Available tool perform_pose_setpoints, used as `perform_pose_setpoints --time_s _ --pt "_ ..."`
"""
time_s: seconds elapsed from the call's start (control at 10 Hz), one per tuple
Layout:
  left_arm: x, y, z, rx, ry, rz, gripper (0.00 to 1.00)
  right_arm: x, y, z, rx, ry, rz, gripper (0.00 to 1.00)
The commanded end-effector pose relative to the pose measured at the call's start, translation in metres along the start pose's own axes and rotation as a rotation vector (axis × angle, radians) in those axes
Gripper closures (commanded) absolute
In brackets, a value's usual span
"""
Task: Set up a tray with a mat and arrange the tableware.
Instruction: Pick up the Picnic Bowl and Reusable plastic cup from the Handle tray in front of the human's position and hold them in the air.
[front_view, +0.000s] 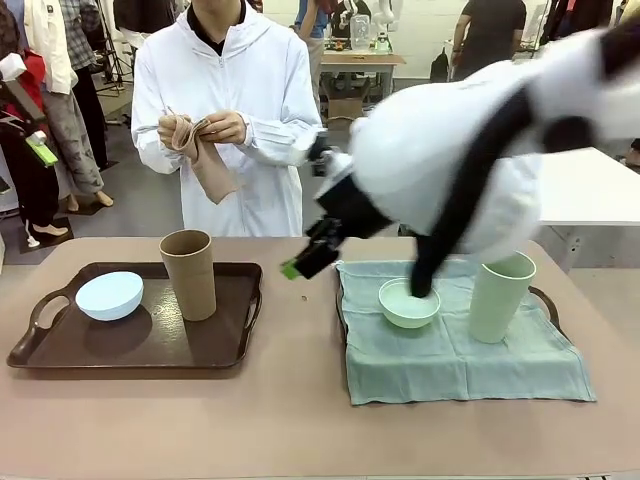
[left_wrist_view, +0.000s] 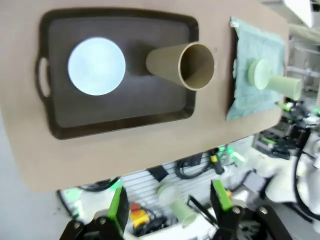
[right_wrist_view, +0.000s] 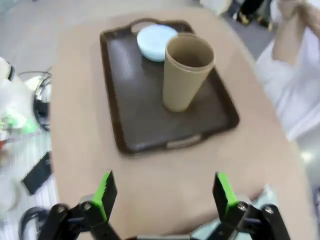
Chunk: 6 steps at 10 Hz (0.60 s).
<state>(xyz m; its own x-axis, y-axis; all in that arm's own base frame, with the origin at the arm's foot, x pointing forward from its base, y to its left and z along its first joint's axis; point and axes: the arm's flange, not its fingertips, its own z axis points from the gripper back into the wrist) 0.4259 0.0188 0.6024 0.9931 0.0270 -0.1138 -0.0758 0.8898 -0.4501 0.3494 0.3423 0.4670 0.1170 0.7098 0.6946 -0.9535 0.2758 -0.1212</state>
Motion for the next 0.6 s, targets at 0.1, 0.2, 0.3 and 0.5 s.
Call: perform_pose_setpoints --time_s 0.1,0.2,0.3,0.5 --pt "-0.005 0.0 -0.029 0.136 0.037 -0.071 0.14 0.032 -0.035 -0.072 0.047 0.001 0.097 0.0" --pt "-0.002 -0.001 -0.039 0.161 0.054 -0.082 0.14 0.053 -0.044 -0.091 0.035 0.054 0.085 0.0" --pt "0.001 -0.001 -0.043 0.159 0.064 -0.084 0.14 0.065 -0.054 -0.105 0.037 0.084 0.053 0.0" --pt "0.007 0.002 -0.054 0.147 0.072 -0.092 0.14 0.069 -0.073 -0.119 0.015 0.093 -0.016 0.0"
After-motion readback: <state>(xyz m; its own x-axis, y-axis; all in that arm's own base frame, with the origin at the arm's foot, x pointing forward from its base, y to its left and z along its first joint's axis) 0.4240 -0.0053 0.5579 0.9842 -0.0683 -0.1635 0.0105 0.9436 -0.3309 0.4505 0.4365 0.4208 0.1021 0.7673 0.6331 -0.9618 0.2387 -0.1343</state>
